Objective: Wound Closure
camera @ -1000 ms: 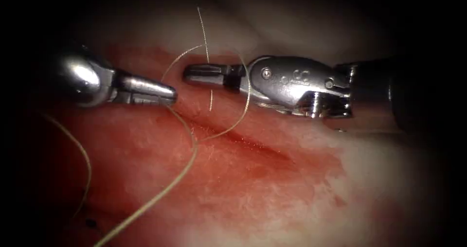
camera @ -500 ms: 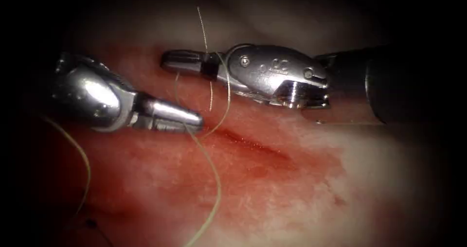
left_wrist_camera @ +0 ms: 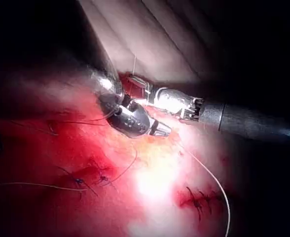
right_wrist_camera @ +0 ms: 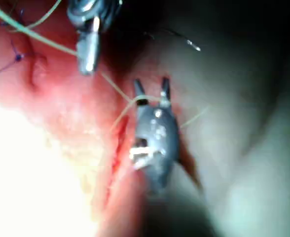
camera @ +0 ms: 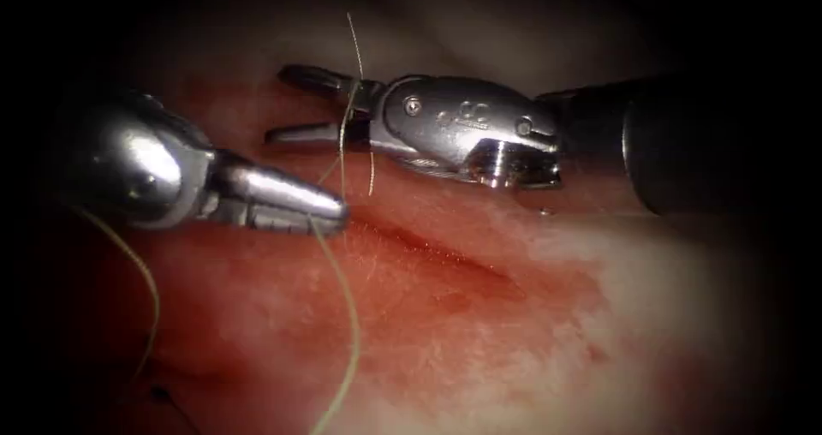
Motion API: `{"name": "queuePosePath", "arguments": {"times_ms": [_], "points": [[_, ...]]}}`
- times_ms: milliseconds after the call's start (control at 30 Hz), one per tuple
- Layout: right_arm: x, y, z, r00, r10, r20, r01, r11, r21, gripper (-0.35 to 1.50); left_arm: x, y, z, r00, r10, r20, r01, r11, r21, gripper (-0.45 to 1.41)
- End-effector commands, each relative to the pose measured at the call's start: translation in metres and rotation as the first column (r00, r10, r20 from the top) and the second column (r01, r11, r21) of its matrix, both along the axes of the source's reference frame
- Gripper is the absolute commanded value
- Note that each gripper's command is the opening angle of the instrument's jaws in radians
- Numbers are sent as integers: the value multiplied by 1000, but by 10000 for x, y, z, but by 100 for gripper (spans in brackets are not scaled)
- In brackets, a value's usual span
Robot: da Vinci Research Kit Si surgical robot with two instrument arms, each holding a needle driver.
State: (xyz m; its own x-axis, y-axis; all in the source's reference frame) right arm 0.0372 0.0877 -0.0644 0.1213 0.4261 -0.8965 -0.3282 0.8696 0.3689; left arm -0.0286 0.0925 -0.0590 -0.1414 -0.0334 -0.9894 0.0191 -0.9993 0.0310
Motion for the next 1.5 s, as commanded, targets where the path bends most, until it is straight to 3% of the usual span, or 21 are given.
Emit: {"name": "queuePosePath", "arguments": {"times_ms": [33,433,533,833,967,1167,1500], "points": [[11,-1,3,1000,-4,-1,4,1000,-1,101,-4,-1,5,1000,1,1,-1,1000,-1,-35],[18,-17,9,998,-42,36,42,999,8,109,25,38,5,1000,-10,-12,10,1000,-30,-35],[22,-23,14,997,-61,54,60,998,12,109,20,48,13,994,9,104,-11,1000,20,-35],[24,-33,17,993,-108,40,108,994,14,108,18,79,36,984,6,178,-17,998,58,-35],[24,-36,16,990,-142,12,142,990,11,96,24,95,55,968,38,248,-63,994,92,-35],[24,-36,16,983,-180,-30,180,984,-6,84,21,85,77,931,99,353,-139,986,90,-35],[21,-38,16,980,-182,-75,182,983,-2,83,5,107,113,896,55,441,-99,992,77,-35]]}}
